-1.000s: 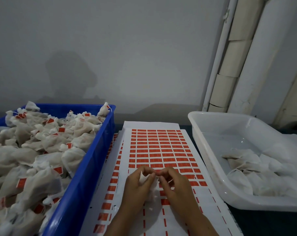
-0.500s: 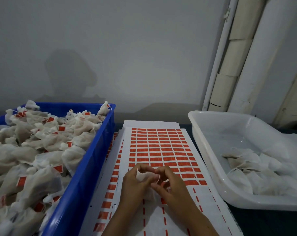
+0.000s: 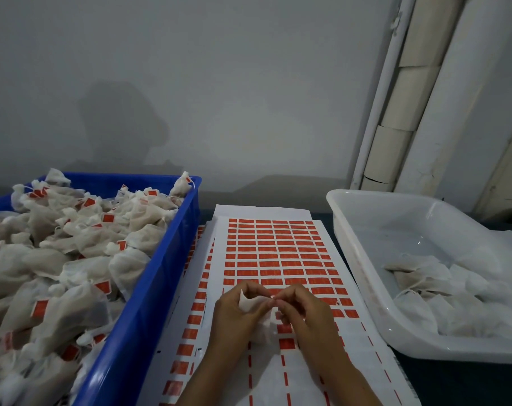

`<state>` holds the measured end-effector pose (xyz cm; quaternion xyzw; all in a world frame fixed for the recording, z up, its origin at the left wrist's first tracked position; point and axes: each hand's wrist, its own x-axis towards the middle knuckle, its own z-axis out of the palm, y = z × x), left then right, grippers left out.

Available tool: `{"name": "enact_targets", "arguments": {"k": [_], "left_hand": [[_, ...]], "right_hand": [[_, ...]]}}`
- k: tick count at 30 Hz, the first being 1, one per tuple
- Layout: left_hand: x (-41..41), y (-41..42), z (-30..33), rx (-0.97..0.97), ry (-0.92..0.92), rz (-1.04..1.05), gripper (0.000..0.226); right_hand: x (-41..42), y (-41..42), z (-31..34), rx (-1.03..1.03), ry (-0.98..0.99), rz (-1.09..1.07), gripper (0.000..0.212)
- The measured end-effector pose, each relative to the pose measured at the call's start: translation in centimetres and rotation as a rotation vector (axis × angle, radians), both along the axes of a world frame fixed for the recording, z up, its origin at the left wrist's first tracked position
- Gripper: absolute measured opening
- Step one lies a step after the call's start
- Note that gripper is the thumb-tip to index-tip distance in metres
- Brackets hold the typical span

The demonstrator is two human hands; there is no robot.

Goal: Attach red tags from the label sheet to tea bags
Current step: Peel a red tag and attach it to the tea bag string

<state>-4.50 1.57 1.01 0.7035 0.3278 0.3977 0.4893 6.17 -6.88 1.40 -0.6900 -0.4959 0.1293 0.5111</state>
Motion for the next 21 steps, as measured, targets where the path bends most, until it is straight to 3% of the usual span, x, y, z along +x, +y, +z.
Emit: {"name": "enact_targets", "arguments": {"k": [9, 15, 21], "left_hand": [[-0.07, -0.1, -0.11, 0.005, 0.07, -0.047, 0.009], [-0.04, -0.02, -0.11, -0.034, 0.038, 0.008, 0.005], [0.09, -0.18, -0.16, -0.014, 0.038, 0.035, 0.005]], "right_hand": [[0.18, 0.05, 0.2, -0.075, -0.171, -0.047, 0.006], [0.42, -0.01, 0.3, -0.096, -0.33, -0.047, 0.021], [-0.23, -0.17, 0.26, 0.017, -0.397, -0.144, 0.008]]}}
